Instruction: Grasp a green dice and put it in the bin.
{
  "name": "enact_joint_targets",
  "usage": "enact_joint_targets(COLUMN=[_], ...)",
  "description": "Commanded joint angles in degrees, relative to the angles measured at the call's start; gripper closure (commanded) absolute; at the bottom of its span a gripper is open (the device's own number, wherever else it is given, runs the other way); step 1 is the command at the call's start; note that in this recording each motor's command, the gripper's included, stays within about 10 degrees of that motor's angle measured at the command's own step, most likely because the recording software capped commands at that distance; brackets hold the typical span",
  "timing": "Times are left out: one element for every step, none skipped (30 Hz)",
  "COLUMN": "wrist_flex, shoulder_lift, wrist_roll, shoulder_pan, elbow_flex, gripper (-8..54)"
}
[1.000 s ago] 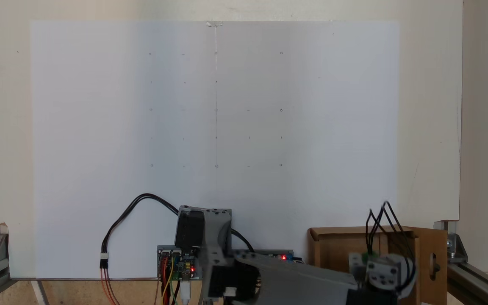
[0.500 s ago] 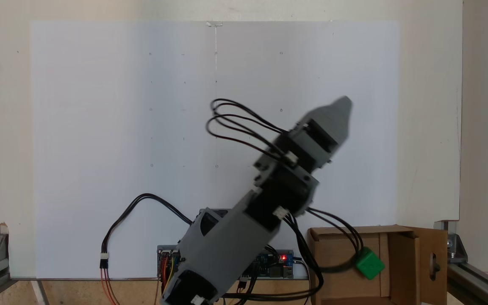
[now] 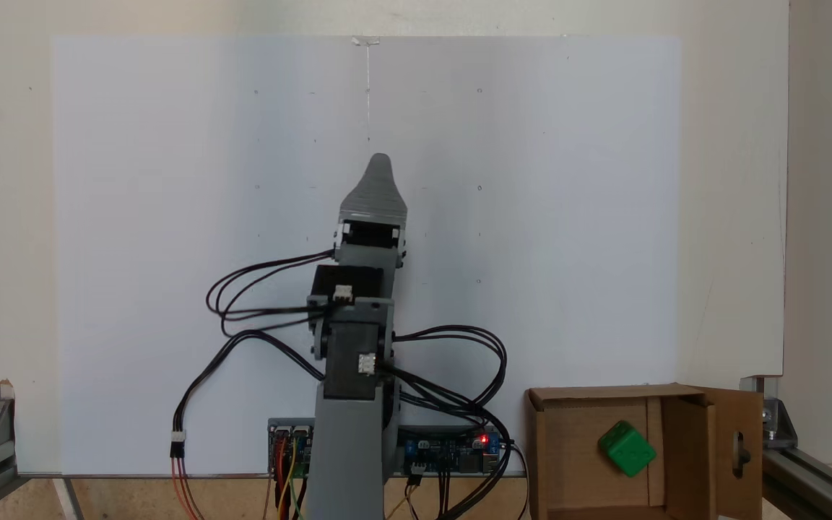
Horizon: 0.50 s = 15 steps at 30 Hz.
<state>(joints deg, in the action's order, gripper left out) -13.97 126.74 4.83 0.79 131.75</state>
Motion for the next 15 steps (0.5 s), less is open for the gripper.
enact_joint_targets(wrist_flex=[9.4,12.2,14.7,17.3,19.9,22.4,24.9,27.4,30.0,32.6,35.2,37.7,40.1,42.3,44.7], shoulder_lift=[4.0,5.2,6.1,6.8,7.6,7.9,8.3,8.9,9.0,9.1,9.1,9.1,9.1,9.1,9.1], wrist_roll=[1.8,1.8,1.8,1.8,1.8,1.8,1.8,1.8,1.8,1.8,1.7,1.6,1.6,1.3,1.2], shoulder_pan=[-3.0,-4.1,-5.0,-5.3,-5.4,-5.3,-5.1,-4.9,-4.8,-4.7,-4.7,-4.7,-4.7,-4.5,-3.9], elbow_flex=[-0.5,0.0,0.3,0.7,1.0,1.3,1.9,2.7,4.0,5.4,6.9,8.2,9.1,10.3,11.5], gripper=[0.4,0.4,0.3,0.3,0.3,0.3,0.3,0.2,0.1,0.2,0.2,0.3,0.2,0.1,0.1])
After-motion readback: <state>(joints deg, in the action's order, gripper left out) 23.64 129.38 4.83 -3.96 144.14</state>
